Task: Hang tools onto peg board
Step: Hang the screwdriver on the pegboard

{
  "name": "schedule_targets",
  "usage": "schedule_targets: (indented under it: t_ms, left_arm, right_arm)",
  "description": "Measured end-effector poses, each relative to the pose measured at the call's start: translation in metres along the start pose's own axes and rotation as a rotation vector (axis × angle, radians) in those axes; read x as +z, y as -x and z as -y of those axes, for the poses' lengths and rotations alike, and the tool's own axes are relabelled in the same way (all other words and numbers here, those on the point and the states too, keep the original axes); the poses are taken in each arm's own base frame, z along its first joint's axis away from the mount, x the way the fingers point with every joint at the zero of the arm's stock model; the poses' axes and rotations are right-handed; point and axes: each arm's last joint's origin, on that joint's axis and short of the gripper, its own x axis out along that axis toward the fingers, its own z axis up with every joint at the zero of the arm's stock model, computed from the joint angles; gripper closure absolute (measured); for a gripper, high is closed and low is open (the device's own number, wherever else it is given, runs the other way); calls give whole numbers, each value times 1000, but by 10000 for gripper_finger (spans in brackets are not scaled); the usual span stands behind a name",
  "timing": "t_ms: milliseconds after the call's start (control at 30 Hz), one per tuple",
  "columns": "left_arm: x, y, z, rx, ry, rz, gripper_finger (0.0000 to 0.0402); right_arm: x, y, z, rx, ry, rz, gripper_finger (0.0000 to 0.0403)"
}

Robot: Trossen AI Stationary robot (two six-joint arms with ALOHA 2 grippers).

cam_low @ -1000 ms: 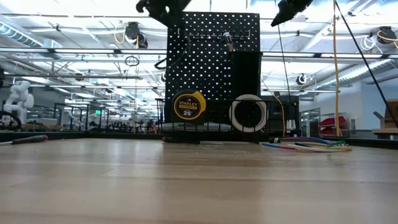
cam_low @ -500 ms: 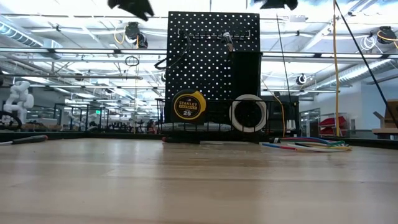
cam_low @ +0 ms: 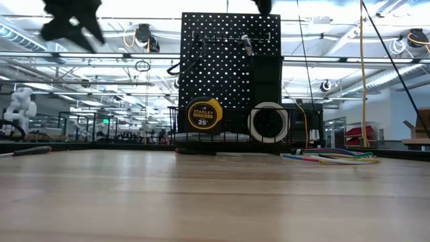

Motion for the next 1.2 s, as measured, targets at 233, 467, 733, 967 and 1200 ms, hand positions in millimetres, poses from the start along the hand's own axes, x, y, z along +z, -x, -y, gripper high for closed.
schedule_targets:
  t_ms: [233,467,733,967,1200]
  left_arm:
    - [-30,-33,-8,179,114,-148,220]
    - [-48,-69,-18,439,128,-124,220]
    - [-47,-94,-29,656,2,-332,220]
    - [-42,-117,-39,714,75,-524,220]
    - [-39,-136,-50,802,126,-617,220]
  right_arm:
    - [-42,-37,-14,36,-18,-153,140]
    - [-65,-49,-8,-14,4,-279,140]
    - [-73,-47,-3,-46,64,-368,140]
    - [-74,-47,-3,-41,96,-371,140]
    - [-78,-46,-1,-56,115,-417,140]
